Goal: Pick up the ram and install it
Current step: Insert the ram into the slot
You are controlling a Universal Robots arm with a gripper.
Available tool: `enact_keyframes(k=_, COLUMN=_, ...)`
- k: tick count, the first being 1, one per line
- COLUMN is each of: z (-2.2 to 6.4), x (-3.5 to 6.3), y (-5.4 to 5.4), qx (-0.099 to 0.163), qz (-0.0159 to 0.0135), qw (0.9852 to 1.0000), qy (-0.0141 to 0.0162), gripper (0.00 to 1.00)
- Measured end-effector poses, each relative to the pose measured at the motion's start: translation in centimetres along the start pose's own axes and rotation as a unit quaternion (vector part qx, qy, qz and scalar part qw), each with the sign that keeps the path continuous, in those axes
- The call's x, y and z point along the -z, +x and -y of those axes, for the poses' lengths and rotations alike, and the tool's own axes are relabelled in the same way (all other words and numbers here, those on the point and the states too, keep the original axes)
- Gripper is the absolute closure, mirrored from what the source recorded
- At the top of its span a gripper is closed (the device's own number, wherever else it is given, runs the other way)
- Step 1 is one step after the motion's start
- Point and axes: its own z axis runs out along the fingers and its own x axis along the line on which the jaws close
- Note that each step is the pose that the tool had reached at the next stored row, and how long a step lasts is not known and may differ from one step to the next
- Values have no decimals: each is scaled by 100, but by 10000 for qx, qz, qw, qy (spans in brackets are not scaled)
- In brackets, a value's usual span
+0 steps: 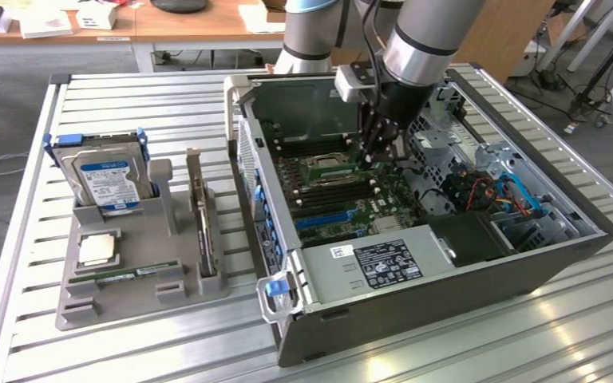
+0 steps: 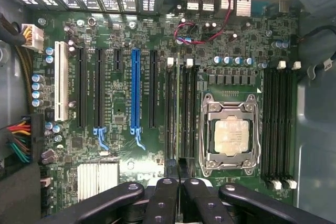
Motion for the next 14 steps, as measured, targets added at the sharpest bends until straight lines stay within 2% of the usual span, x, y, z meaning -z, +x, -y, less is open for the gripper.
enact_keyframes(k=5, z=2, x=-57, y=6, qx=0, qz=0, qw=10000, qy=0, gripper=88)
enact_keyframes(k=14, z=2, x=-57, y=31, qx=-1, qz=0, qw=10000, qy=0, gripper=88)
